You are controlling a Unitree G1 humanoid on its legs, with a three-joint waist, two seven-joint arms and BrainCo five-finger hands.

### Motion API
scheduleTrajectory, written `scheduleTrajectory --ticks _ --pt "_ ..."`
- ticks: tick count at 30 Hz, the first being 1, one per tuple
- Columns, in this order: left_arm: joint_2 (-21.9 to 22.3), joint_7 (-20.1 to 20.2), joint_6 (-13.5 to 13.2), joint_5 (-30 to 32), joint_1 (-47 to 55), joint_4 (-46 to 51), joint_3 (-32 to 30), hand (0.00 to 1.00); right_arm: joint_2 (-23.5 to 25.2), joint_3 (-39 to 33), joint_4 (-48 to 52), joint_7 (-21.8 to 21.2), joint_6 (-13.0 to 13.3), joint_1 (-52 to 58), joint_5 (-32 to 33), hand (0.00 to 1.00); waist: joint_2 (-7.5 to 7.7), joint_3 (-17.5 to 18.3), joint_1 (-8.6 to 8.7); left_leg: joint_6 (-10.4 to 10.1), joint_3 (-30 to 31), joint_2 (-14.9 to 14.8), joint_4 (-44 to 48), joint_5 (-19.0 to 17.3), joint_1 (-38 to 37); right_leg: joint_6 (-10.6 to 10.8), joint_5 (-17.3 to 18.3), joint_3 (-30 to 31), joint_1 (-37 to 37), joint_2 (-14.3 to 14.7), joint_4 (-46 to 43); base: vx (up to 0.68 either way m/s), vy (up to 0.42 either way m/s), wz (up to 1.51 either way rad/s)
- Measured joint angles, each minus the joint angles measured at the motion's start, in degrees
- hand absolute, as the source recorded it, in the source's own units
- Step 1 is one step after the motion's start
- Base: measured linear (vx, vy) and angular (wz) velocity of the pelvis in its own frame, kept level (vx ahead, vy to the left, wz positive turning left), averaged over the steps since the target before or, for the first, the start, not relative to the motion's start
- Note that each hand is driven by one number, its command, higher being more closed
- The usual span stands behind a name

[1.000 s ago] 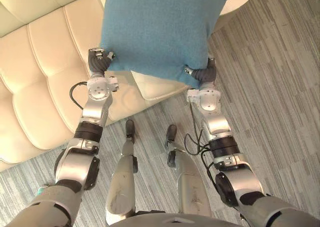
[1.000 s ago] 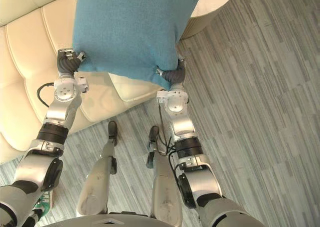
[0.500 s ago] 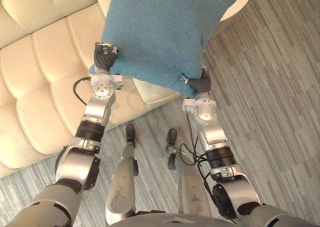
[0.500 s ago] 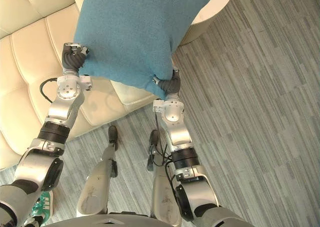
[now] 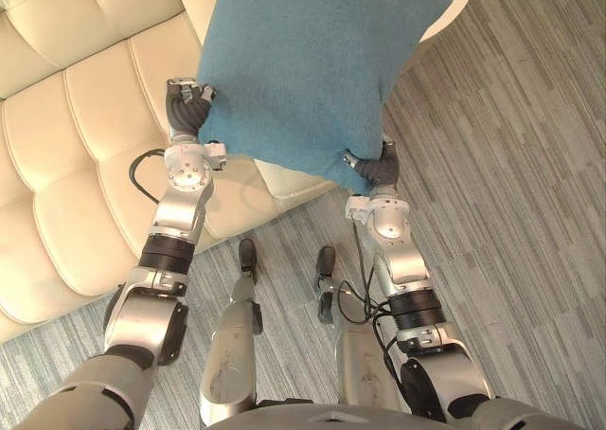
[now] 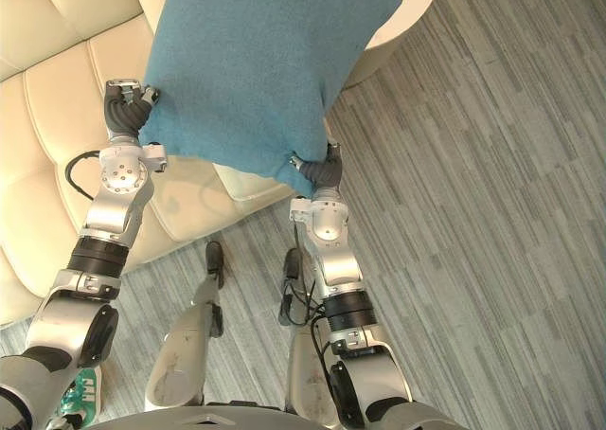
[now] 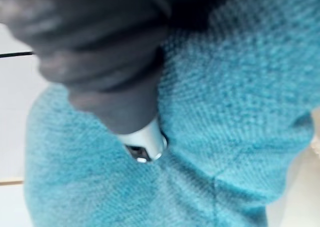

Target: Pick up cushions and gather them together orderly.

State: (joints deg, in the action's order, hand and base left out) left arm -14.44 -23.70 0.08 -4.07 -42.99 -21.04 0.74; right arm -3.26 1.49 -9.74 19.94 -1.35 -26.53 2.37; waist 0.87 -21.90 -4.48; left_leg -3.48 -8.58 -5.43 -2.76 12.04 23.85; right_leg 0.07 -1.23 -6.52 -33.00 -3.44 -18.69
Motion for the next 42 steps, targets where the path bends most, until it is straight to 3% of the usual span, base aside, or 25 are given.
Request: scheduleTrajectory --ticks 7,11,33,42 --pt "-6.71 0.47 0.08 0.97 0.02 0.13 -3.48 0.00 0.44 -1.81 0.05 -0.73 0.01 0.50 -0.01 1.00 0.00 0.00 0.04 0.21 0.21 0.19 1.93 -0.65 1.08 0.19 0.18 -0.04 -0.01 -0.33 -0.03 0.00 -0.006 0.01" --pt "-8.21 2.02 0.19 0.99 0.05 0.11 -4.77 0.00 0.39 -2.39 0.18 -1.14 0.00 0.54 -0.03 1.00 0.00 0.00 -0.05 0.33 0.22 0.20 2.33 -1.38 1.34 0.20 0.21 -0.03 -0.02 -0.37 -0.02 0.00 0.000 0.00" --pt "-8.66 6.47 1.37 3.31 2.89 -2.70 -4.88 0.00 -0.08 -3.85 4.50 -2.44 -0.04 2.50 -0.56 1.00 0.00 0.00 0.10 0.48 -0.13 -0.03 5.05 -3.37 3.96 0.06 0.61 0.03 -1.35 -0.37 -0.02 0.00 0.000 0.00" --pt "-5.21 6.97 2.04 5.50 2.72 -9.13 -1.74 0.00 -0.82 -3.78 6.84 -2.37 -0.05 2.49 -0.59 1.00 0.02 -0.02 0.83 0.52 0.01 -0.12 6.87 -3.39 7.21 0.04 0.58 0.13 -3.75 -0.38 -0.30 0.00 0.000 0.00"
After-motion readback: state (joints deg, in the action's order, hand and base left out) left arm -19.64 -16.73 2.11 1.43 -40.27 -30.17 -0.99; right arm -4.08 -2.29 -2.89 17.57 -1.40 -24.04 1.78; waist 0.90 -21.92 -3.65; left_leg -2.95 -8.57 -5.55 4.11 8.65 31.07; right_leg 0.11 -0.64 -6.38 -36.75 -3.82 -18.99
